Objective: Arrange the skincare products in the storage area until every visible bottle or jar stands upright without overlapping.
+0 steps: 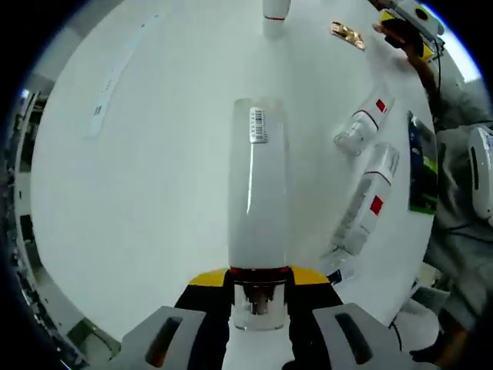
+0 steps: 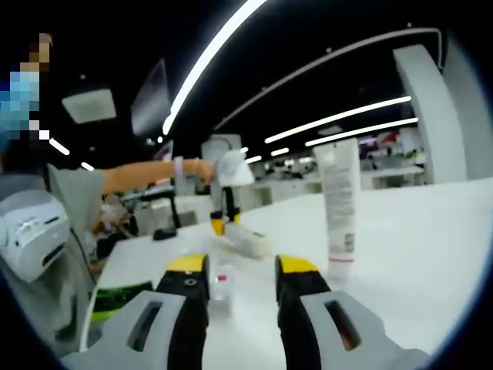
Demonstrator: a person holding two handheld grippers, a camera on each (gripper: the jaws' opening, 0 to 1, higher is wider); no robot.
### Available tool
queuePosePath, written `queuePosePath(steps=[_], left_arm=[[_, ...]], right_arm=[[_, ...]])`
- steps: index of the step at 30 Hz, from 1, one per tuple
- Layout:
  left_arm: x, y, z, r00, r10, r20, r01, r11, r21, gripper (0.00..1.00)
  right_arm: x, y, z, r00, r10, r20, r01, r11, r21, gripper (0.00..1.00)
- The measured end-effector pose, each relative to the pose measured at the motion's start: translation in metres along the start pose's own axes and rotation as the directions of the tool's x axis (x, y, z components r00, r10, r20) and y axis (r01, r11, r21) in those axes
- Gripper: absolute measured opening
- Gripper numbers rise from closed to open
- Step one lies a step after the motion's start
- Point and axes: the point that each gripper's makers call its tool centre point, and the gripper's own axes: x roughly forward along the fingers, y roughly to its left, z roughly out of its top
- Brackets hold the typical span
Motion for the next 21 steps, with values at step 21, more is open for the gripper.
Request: queuePosePath(steps=[21], left_arm=[[-0.040, -0.032, 0.021, 0.989, 0.060, -0.134, -0.048, 0.995, 0.089, 0.26]], right_arm=[[0.097, 0.046, 0.004, 0.961, 0.201, -0.189, -0.232, 0.960, -0.160, 0.58]])
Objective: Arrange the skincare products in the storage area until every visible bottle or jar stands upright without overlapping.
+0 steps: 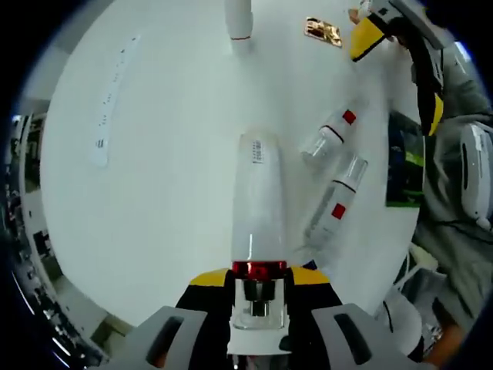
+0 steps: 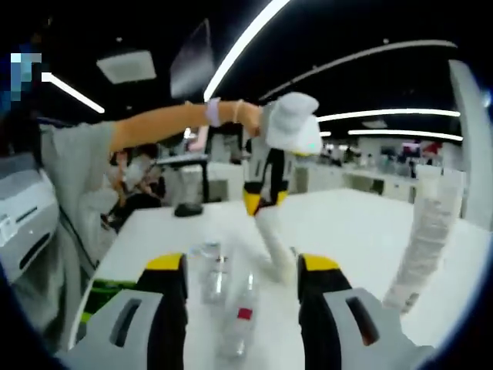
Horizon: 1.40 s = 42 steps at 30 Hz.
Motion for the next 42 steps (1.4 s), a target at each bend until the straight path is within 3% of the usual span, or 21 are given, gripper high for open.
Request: queuePosePath(steps=[6, 10, 17, 24, 33, 38, 42], left_arm=[[-0.010, -0.003, 0.005, 0.999, 0.011, -0.038, -0.010, 0.999, 0.033, 0.26], [-0.011, -0.003, 0.006, 0.998, 0.024, -0.056, -0.021, 0.999, 0.050, 0.26], [-0.017, -0.003, 0.012, 0.997, 0.042, -0.063, -0.037, 0.997, 0.073, 0.26], [-0.026, -0.003, 0.019, 0.997, 0.053, -0.064, -0.047, 0.994, 0.094, 0.26], [-0.030, -0.003, 0.025, 0.993, 0.091, -0.079, -0.079, 0.988, 0.136, 0.26], [-0.034, -0.003, 0.030, 0.991, 0.112, -0.070, -0.103, 0.987, 0.119, 0.27], [-0.039, 0.001, 0.036, 0.994, 0.112, -0.014, -0.110, 0.989, 0.102, 0.28]], right_arm=[[0.055, -0.014, 0.006, 0.999, 0.041, -0.029, -0.042, 0.999, -0.008, 0.60], [0.095, -0.028, -0.003, 0.996, 0.054, -0.067, -0.054, 0.998, 0.010, 0.60], [0.129, -0.032, -0.016, 0.989, 0.081, -0.127, -0.080, 0.997, 0.015, 0.57], [0.134, -0.032, -0.019, 0.988, 0.084, -0.127, -0.086, 0.996, -0.009, 0.35], [0.133, -0.032, -0.020, 0.989, 0.107, -0.100, -0.110, 0.993, -0.028, 0.33], [0.129, -0.032, -0.019, 0.989, 0.115, -0.092, -0.118, 0.992, -0.036, 0.32], [0.127, -0.036, -0.018, 0.991, 0.124, -0.056, -0.125, 0.992, -0.014, 0.32]])
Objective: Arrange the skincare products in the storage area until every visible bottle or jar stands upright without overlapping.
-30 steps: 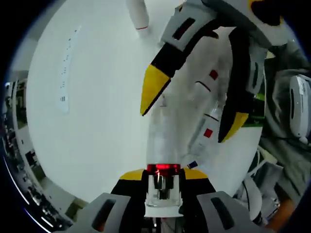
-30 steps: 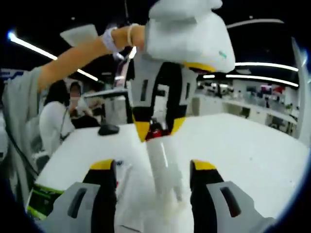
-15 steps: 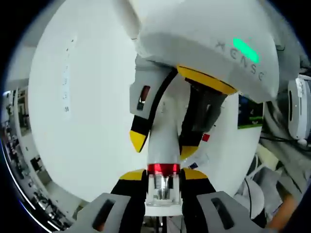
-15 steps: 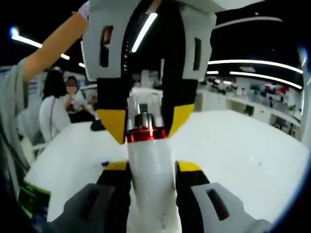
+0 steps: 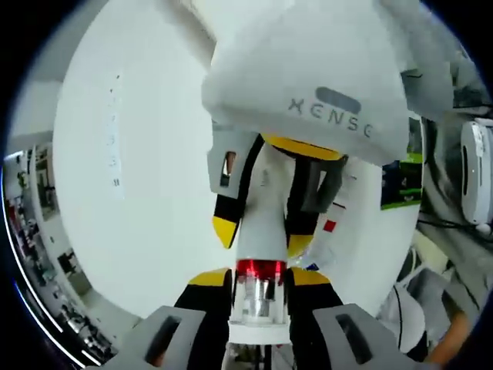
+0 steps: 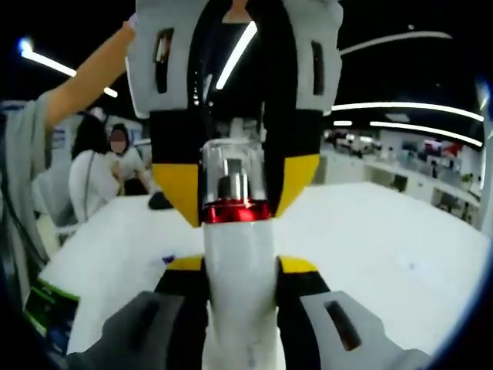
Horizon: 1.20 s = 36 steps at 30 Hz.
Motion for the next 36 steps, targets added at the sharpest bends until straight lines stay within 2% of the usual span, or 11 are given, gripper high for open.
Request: queuePosePath(steps=[7, 9, 11, 13, 15, 16, 17, 21, 25, 29, 36], left_arm=[[0.001, 0.008, 0.005, 0.993, 0.006, 0.114, -0.002, 0.999, -0.032, 0.31], [0.000, 0.014, 0.007, 0.986, 0.042, 0.163, -0.037, 0.999, -0.032, 0.31], [-0.006, 0.021, 0.006, 0.975, 0.085, 0.204, -0.078, 0.996, -0.039, 0.30], [-0.013, 0.023, 0.004, 0.967, 0.091, 0.236, -0.077, 0.995, -0.071, 0.30], [-0.017, 0.027, -0.001, 0.960, 0.104, 0.259, -0.082, 0.992, -0.097, 0.30], [-0.017, 0.027, -0.003, 0.958, 0.108, 0.267, -0.084, 0.991, -0.102, 0.30], [-0.017, 0.027, -0.006, 0.955, 0.110, 0.276, -0.084, 0.991, -0.107, 0.30], [-0.011, 0.021, -0.014, 0.941, 0.089, 0.327, -0.043, 0.989, -0.145, 0.30], [0.001, 0.018, -0.026, 0.933, 0.075, 0.353, -0.015, 0.985, -0.169, 0.30], [0.020, 0.012, -0.034, 0.916, 0.049, 0.398, 0.036, 0.978, -0.203, 0.30], [0.050, 0.006, -0.039, 0.882, 0.043, 0.470, 0.084, 0.966, -0.245, 0.29]], right_arm=[[-0.009, -0.006, -0.001, 0.998, 0.005, 0.063, -0.009, 0.998, 0.059, 0.31], [-0.009, -0.009, -0.003, 0.998, -0.001, 0.066, -0.003, 0.998, 0.057, 0.31], [-0.008, -0.006, -0.019, 1.000, 0.011, 0.020, -0.012, 0.997, 0.077, 0.30], [-0.007, -0.001, -0.037, 0.999, 0.023, -0.047, -0.017, 0.991, 0.133, 0.29], [-0.005, 0.003, -0.049, 0.995, 0.037, -0.094, -0.024, 0.990, 0.136, 0.27], [-0.002, 0.006, -0.042, 0.998, 0.048, -0.051, -0.041, 0.990, 0.137, 0.27], [0.001, 0.006, -0.048, 0.995, 0.045, -0.087, -0.032, 0.988, 0.150, 0.27], [-0.003, 0.003, -0.040, 0.989, 0.062, -0.131, -0.046, 0.992, 0.118, 0.27], [-0.003, 0.006, -0.044, 0.981, 0.063, -0.185, -0.045, 0.994, 0.097, 0.27], [-0.002, 0.008, -0.050, 0.955, 0.051, -0.291, -0.026, 0.996, 0.087, 0.27], [-0.002, 0.011, -0.054, 0.917, 0.032, -0.398, -0.021, 0.999, 0.032, 0.28]])
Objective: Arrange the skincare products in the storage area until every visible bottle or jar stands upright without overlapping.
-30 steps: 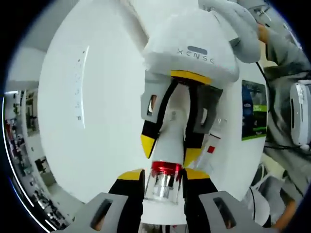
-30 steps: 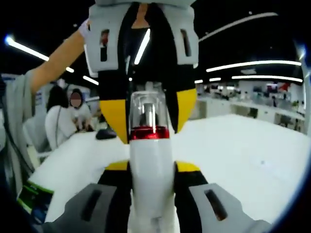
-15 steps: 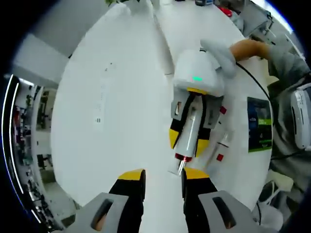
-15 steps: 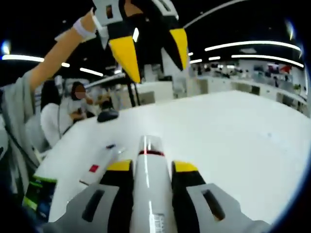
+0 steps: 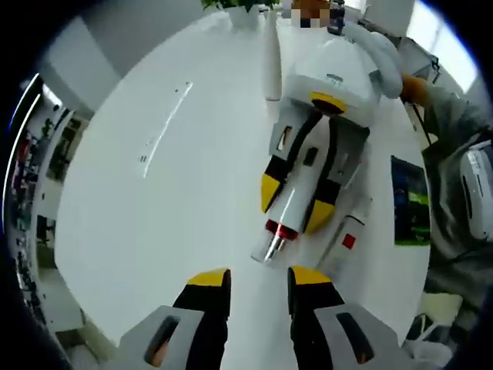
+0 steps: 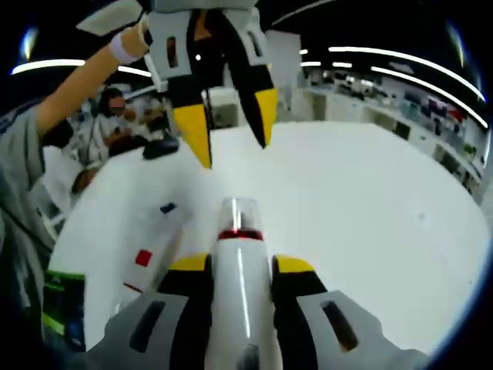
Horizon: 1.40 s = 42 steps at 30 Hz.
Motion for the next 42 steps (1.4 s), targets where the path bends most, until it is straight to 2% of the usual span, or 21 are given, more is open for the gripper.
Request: queuePosePath(steps=[2, 4, 6, 10, 13, 15, 17, 19, 21, 23, 25, 27, 29, 31, 32, 33, 34, 36, 38, 40, 42], left_arm=[[0.003, -0.004, -0.001, 0.999, -0.021, 0.044, 0.022, 1.000, -0.018, 0.28], [0.003, -0.007, -0.001, 0.997, -0.030, 0.064, 0.032, 0.999, -0.024, 0.29], [0.001, -0.008, 0.001, 0.995, -0.019, 0.095, 0.021, 1.000, -0.018, 0.29], [-0.003, -0.012, 0.007, 0.983, -0.007, 0.182, 0.008, 1.000, -0.006, 0.32], [-0.005, -0.011, 0.008, 0.971, 0.032, 0.238, -0.032, 0.999, -0.006, 0.35], [-0.008, -0.007, 0.009, 0.951, 0.071, 0.302, -0.061, 0.997, -0.041, 0.35], [-0.008, -0.009, 0.006, 0.942, 0.084, 0.326, -0.068, 0.996, -0.060, 0.35], [-0.007, -0.012, 0.002, 0.932, 0.108, 0.345, -0.087, 0.993, -0.076, 0.35], [-0.009, -0.015, 0.003, 0.900, 0.142, 0.413, -0.116, 0.989, -0.087, 0.34], [-0.016, -0.012, 0.005, 0.841, 0.201, 0.503, -0.153, 0.979, -0.136, 0.34], [-0.022, -0.014, 0.005, 0.795, 0.222, 0.565, -0.160, 0.974, -0.158, 0.31], [-0.029, -0.012, 0.004, 0.728, 0.263, 0.634, -0.161, 0.963, -0.215, 0.30], [-0.031, -0.011, -0.004, 0.690, 0.307, 0.656, -0.171, 0.949, -0.265, 0.30], [-0.029, -0.012, -0.010, 0.687, 0.324, 0.651, -0.180, 0.943, -0.279, 0.31], [-0.028, -0.013, -0.013, 0.679, 0.339, 0.651, -0.178, 0.937, -0.302, 0.34], [-0.026, -0.017, -0.013, 0.670, 0.338, 0.661, -0.144, 0.932, -0.332, 0.37], [-0.024, -0.021, -0.013, 0.668, 0.328, 0.668, -0.100, 0.929, -0.356, 0.38], [-0.019, -0.027, -0.014, 0.671, 0.316, 0.671, -0.044, 0.920, -0.390, 0.42], [-0.014, -0.031, -0.016, 0.672, 0.314, 0.670, -0.025, 0.915, -0.404, 0.49], [-0.009, -0.034, -0.019, 0.677, 0.320, 0.662, -0.017, 0.907, -0.421, 0.49], [-0.007, -0.039, -0.022, 0.673, 0.328, 0.663, -0.008, 0.900, -0.437, 0.48]], right_arm=[[0.000, 0.003, -0.001, 0.999, 0.004, -0.037, -0.005, 0.999, -0.040, 0.29], [-0.001, 0.003, 0.004, 1.000, -0.004, -0.023, 0.003, 1.000, -0.029, 0.28], [-0.002, -0.001, 0.018, 0.999, -0.025, 0.039, 0.025, 1.000, -0.017, 0.31], [-0.003, 0.001, 0.030, 1.000, -0.013, 0.026, 0.013, 1.000, -0.010, 0.38], [0.000, 0.007, 0.030, 1.000, 0.024, -0.017, -0.024, 1.000, -0.006, 0.50], [0.006, 0.011, 0.029, 0.997, 0.040, -0.058, -0.041, 0.999, -0.024, 0.54], [0.011, 0.013, 0.029, 0.995, 0.048, -0.092, -0.052, 0.998, -0.034, 0.57], [0.014, 0.017, 0.031, 0.990, 0.074, -0.124, -0.074, 0.997, 0.000, 0.59], [0.017, 0.019, 0.033, 0.983, 0.099, -0.151, -0.095, 0.995, 0.030, 0.63], [0.019, 0.017, 0.030, 0.972, 0.097, -0.213, -0.092, 0.995, 0.035, 0.62], [0.022, 0.014, 0.029, 0.964, 0.084, -0.254, -0.081, 0.996, 0.023, 0.59], [0.025, 0.010, 0.030, 0.957, 0.072, -0.282, -0.067, 0.997, 0.028, 0.56], [0.029, 0.008, 0.030, 0.950, 0.074, -0.302, -0.062, 0.997, 0.049, 0.51], [0.032, 0.008, 0.026, 0.936, 0.078, -0.344, -0.061, 0.996, 0.060, 0.48], [0.033, 0.008, 0.022, 0.924, 0.081, -0.374, -0.065, 0.996, 0.056, 0.48], [0.034, 0.009, 0.018, 0.908, 0.087, -0.409, -0.071, 0.996, 0.056, 0.48], [0.035, 0.009, 0.013, 0.894, 0.090, -0.439, -0.075, 0.996, 0.053, 0.48], [0.036, 0.011, 0.006, 0.869, 0.099, -0.485, -0.085, 0.995, 0.051, 0.50], [0.040, 0.012, 0.005, 0.865, 0.096, -0.493, -0.080, 0.995, 0.055, 0.52], [0.040, 0.011, 0.002, 0.849, 0.077, -0.523, -0.067, 0.997, 0.038, 0.51], [0.041, 0.011, 0.001, 0.840, 0.062, -0.539, -0.062, 0.998, 0.018, 0.49]])
